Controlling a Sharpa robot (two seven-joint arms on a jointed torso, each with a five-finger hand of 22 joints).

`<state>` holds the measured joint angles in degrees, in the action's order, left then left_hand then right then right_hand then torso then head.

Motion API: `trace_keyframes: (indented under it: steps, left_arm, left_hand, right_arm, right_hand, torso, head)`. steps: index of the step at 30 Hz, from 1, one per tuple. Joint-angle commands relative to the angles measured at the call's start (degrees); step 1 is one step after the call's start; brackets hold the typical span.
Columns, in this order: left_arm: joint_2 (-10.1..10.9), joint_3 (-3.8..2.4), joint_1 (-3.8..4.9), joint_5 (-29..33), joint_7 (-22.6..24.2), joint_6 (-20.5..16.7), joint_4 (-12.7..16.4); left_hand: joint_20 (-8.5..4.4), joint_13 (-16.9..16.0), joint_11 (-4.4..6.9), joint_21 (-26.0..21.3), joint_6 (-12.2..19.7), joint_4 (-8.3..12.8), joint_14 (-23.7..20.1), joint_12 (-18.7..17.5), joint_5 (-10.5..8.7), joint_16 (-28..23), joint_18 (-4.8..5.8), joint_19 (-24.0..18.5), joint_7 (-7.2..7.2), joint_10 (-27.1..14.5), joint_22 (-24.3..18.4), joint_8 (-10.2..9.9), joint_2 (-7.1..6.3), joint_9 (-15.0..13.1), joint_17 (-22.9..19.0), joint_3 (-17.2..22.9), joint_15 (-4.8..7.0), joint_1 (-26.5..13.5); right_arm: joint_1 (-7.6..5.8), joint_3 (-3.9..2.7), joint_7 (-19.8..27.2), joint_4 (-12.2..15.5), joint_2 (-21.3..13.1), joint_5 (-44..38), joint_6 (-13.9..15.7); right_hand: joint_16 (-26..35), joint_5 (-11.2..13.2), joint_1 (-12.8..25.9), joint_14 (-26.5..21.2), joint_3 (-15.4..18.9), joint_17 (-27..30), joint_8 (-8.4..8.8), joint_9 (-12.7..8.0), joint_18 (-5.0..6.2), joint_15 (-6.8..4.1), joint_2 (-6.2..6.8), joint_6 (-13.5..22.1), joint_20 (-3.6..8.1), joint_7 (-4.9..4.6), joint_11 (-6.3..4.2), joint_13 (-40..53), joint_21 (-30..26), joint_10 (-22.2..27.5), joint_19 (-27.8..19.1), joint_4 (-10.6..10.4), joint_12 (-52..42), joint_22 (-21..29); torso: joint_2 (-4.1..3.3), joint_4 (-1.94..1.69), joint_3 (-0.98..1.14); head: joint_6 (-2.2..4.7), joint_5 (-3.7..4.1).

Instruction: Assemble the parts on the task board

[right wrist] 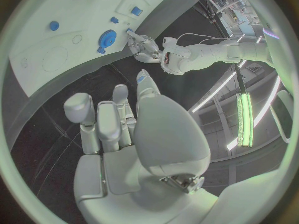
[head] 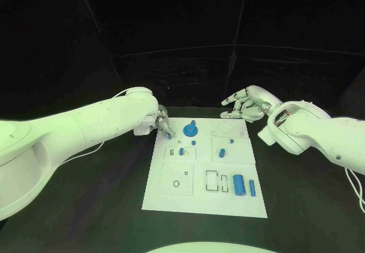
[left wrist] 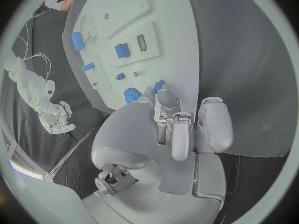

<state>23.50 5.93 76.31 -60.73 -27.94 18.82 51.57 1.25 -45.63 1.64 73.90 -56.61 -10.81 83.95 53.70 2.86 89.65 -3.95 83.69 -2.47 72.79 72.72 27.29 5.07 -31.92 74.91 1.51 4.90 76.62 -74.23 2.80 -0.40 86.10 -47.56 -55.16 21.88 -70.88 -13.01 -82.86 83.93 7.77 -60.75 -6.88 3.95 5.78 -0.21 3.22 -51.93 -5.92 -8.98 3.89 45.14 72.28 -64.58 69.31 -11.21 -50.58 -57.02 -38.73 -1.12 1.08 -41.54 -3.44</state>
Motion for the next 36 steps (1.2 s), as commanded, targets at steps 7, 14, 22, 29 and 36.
trace_keyframes:
  steps: [7,14,22,29,36]
  left_arm:
    - [0.48,0.0,0.08,0.66,1.67,-1.25,0.3]
    - [2.59,-0.01,0.22,4.21,2.72,-4.66,2.61]
    - [6.63,0.02,0.49,9.48,2.48,-8.57,8.26]
    - [11.33,0.25,0.49,13.01,1.48,-13.05,16.06]
    - [15.21,1.71,0.26,11.16,1.68,-16.68,22.36]
  left_hand:
    - [-0.34,0.54,0.4,0.33,0.71,3.24,6.05,-0.46,0.0,0.35,-0.15,0.34,0.45,0.28,0.26,0.41,1.39,-0.58,15.09,4.91,0.43,4.71]
    - [-0.32,0.27,0.28,0.22,1.12,4.61,6.05,-0.28,-0.07,0.35,-0.17,0.34,0.16,0.75,0.37,1.11,-0.97,-1.36,15.09,12.0,0.34,4.64]
    - [-0.16,0.36,0.43,0.3,1.03,5.79,6.05,0.06,0.46,0.35,-0.12,0.53,0.18,1.73,0.82,2.38,-6.34,-2.51,15.09,24.72,0.24,0.3]
    - [-0.24,0.31,0.44,0.3,1.02,6.95,6.05,0.55,0.51,0.35,-0.09,0.66,0.38,2.41,1.15,3.6,-9.28,-3.55,15.09,32.77,0.37,-4.08]
    - [-0.27,0.22,0.51,0.43,0.94,7.34,6.05,0.74,0.57,0.35,-0.06,0.74,0.47,2.61,1.32,3.89,-9.6,-3.76,15.09,33.51,0.41,-4.4]
  right_arm:
    - [-0.12,-0.04,0.34,-0.06,0.11,0.13,-0.13]
    - [-0.12,-0.04,0.32,-0.21,0.03,0.13,-0.11]
    - [-0.12,-0.04,0.27,-0.33,-0.13,0.13,-0.15]
    - [-0.12,-0.03,0.25,-0.43,-0.15,0.13,-0.23]
    - [-0.12,-0.03,0.24,-0.67,-0.1,0.14,-0.33]
  right_hand:
    - [0.17,-0.34,0.25,0.15,-0.09,-0.06,-0.22,-0.02,1.12,-0.31,-0.34,0.23,0.11,-0.02,0.01,-0.03,-0.25,0.43,0.04,-0.37,0.0,0.06]
    - [0.17,-0.34,0.25,0.15,-0.09,-0.06,-0.22,-0.02,1.12,-0.31,-0.34,0.23,0.11,-0.02,0.01,-0.03,-0.25,0.43,0.04,-0.37,0.0,0.06]
    - [0.17,-0.34,0.25,0.15,-0.09,-0.06,-0.22,-0.02,1.12,-0.31,-0.34,0.23,0.11,-0.02,0.01,-0.03,-0.25,0.43,0.04,-0.37,0.0,0.06]
    - [0.18,-0.45,0.16,0.18,-0.11,-0.1,-0.26,-0.02,1.12,-0.32,-0.4,0.21,0.12,-0.01,-0.01,0.1,-0.27,0.31,0.09,-0.41,-0.2,0.05]
    - [0.18,-0.45,0.16,0.18,-0.11,-0.1,-0.26,-0.02,1.12,-0.32,-0.4,0.21,0.12,-0.01,-0.01,0.1,-0.27,0.31,0.09,-0.41,-0.2,0.05]
  torso:
    - [0.01,0.0,0.01]
    - [0.06,-0.08,0.07]
    - [0.12,-0.18,0.09]
    - [0.28,-0.51,0.17]
    - [0.34,-0.48,0.11]
  head:
    - [-0.14,-0.01]
    - [-0.18,-0.1]
    - [-0.19,-0.25]
    - [-0.22,-0.33]
    - [-0.21,-0.58]
